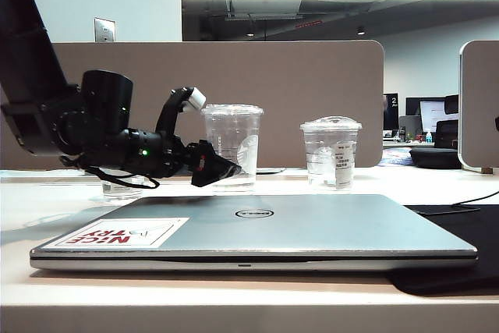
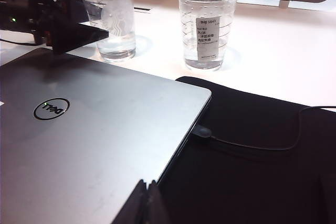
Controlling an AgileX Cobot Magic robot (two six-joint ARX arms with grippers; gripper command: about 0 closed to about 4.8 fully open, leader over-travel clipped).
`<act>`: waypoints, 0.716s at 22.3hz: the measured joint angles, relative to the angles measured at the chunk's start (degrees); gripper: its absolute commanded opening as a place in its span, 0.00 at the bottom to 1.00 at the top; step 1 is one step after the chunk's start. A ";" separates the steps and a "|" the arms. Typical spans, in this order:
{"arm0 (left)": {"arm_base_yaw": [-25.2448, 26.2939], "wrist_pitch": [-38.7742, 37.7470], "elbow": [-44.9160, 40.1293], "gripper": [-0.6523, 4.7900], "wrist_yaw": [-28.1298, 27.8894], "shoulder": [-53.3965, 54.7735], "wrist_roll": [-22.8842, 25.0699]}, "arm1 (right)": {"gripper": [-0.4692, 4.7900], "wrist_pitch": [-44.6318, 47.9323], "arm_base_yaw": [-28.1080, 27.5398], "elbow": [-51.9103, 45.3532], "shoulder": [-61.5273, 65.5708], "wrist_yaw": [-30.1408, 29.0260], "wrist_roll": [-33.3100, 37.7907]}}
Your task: Pick up the coffee cup on the middle and place it on the left side of the laptop.
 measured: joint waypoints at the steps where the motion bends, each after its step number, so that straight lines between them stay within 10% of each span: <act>1: -0.02 -0.07 0.52 1.00 0.07 0.52 -0.66 | 0.08 0.00 0.00 0.00 0.00 0.00 0.00; 16: -0.04 -4.17 5.55 0.98 0.61 2.54 -4.39 | 0.08 0.00 0.02 0.00 0.00 0.00 0.00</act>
